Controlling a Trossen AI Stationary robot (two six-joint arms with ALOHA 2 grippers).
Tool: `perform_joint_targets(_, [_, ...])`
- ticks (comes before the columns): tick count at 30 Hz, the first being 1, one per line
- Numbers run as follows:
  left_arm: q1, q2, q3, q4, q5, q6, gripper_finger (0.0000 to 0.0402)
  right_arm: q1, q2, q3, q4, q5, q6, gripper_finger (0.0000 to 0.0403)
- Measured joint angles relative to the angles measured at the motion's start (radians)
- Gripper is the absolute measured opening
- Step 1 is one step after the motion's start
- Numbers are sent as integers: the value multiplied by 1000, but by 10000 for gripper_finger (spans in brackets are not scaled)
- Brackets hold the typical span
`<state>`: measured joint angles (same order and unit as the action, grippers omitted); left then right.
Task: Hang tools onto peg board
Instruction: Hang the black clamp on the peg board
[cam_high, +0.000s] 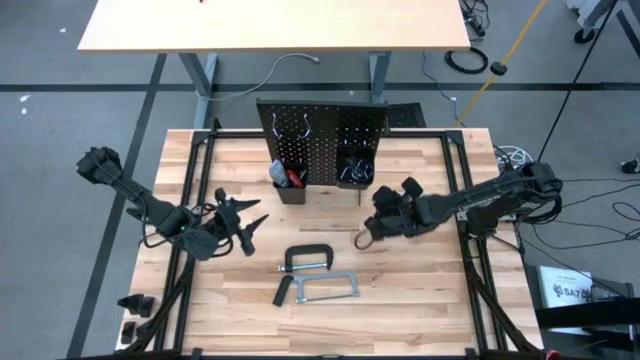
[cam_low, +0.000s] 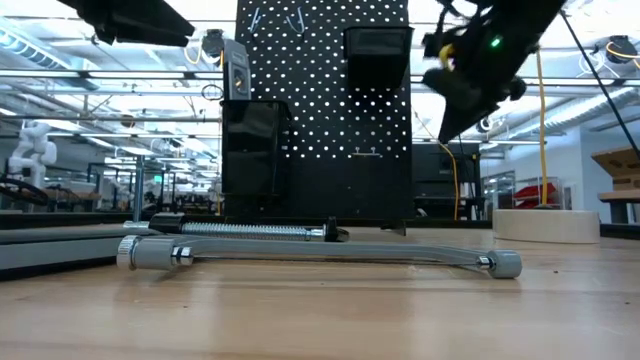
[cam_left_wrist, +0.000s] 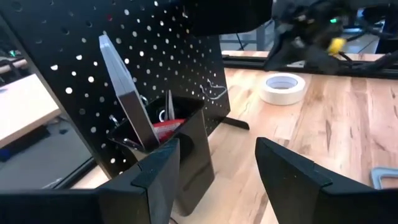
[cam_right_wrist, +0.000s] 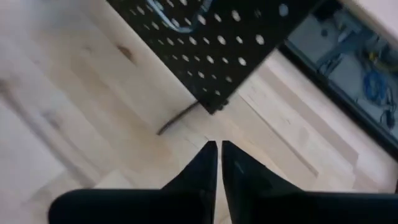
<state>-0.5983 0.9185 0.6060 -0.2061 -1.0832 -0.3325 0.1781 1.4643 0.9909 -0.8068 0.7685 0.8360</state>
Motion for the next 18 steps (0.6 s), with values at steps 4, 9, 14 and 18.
perform_joint_targets(4, [0, -6, 0, -2, 6, 7, 215, -86, 0, -7, 78, -55, -135, 2])
perform_joint_targets(9, [0, -6, 0, -18, 11, 7, 215, -164, -19, -45, 189, -113, -236, 1])
perform_joint_targets(14, [0, -6, 0, -24, 29, 8, 215, -200, -108, -164, 365, -154, -279, 0])
perform_joint_targets(18, [0, -6, 0, -22, 29, 24, 215, -214, -196, -301, 601, -225, -325, 0])
